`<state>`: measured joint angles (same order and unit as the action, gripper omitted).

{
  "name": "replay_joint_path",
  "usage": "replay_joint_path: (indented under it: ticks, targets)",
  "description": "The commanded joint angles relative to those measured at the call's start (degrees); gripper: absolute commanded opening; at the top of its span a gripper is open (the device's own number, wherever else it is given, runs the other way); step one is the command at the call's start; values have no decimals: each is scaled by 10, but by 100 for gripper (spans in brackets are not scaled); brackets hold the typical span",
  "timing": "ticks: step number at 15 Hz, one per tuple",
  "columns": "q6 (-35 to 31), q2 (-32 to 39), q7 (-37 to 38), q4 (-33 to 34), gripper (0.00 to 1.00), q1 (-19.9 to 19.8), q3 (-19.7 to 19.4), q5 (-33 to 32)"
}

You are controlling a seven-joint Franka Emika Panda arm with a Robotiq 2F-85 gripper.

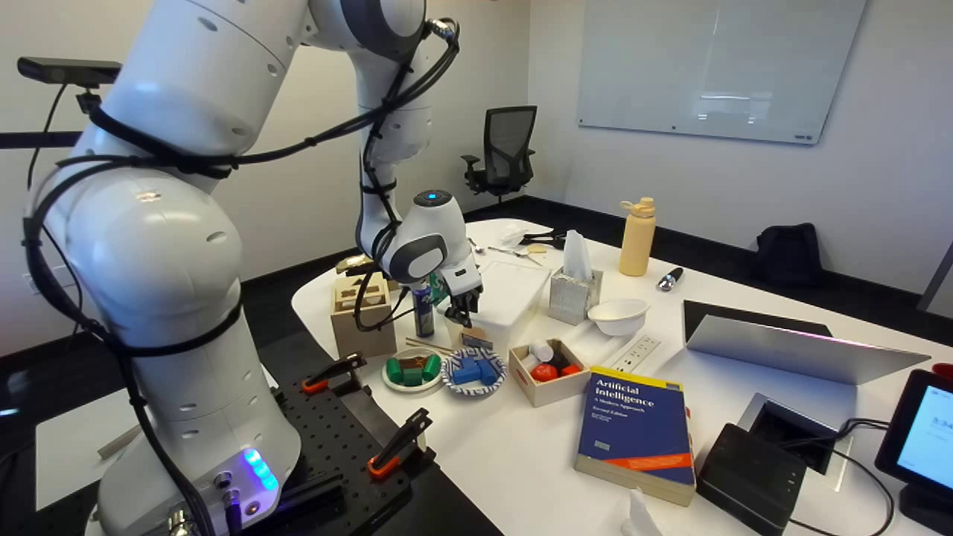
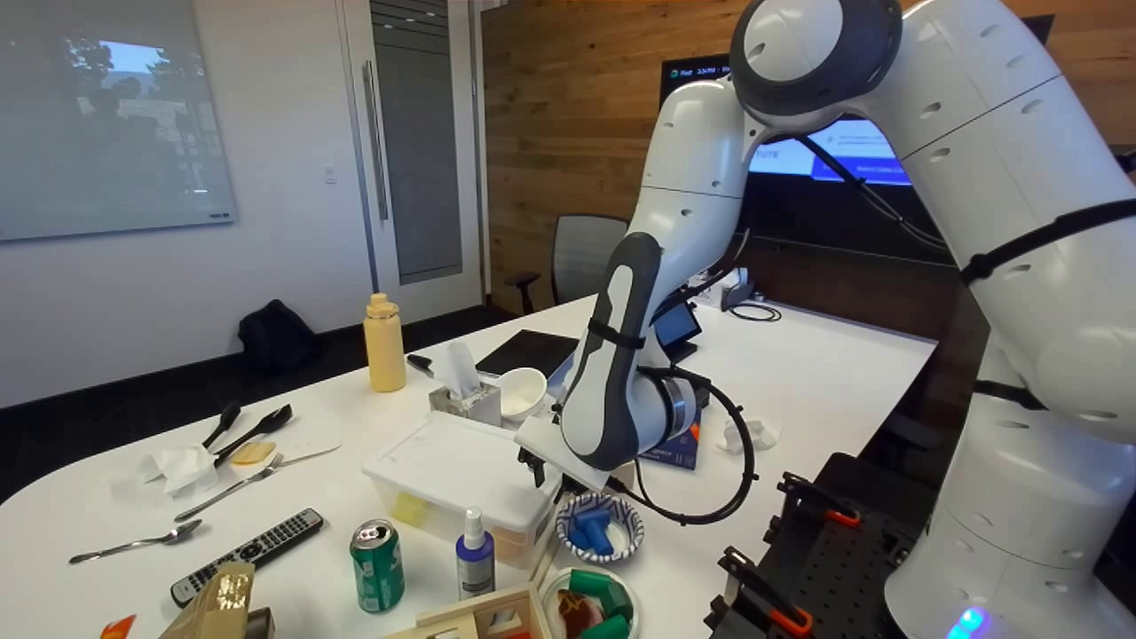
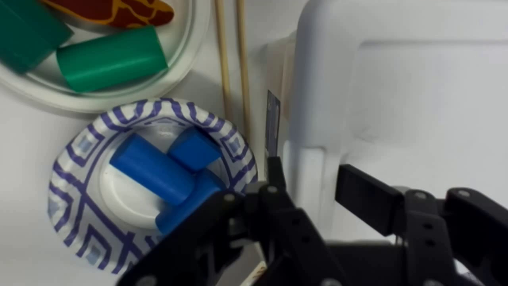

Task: Uncover the lunchbox

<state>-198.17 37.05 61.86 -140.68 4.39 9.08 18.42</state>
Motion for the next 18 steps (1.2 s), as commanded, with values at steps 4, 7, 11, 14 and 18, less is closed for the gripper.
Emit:
replay_joint_path:
  ticks: [4, 7, 11, 14, 18]
  targets:
    - [28, -24, -44, -30, 14, -56, 56, -26]
    - [51, -42, -68, -31, 14, -51, 48, -22]
    - [117, -78, -102, -28, 14, -40, 39, -14]
    - [166, -112, -124, -25, 14, -18, 18, -5]
    - [174, -143, -130, -25, 14, 20, -23, 2]
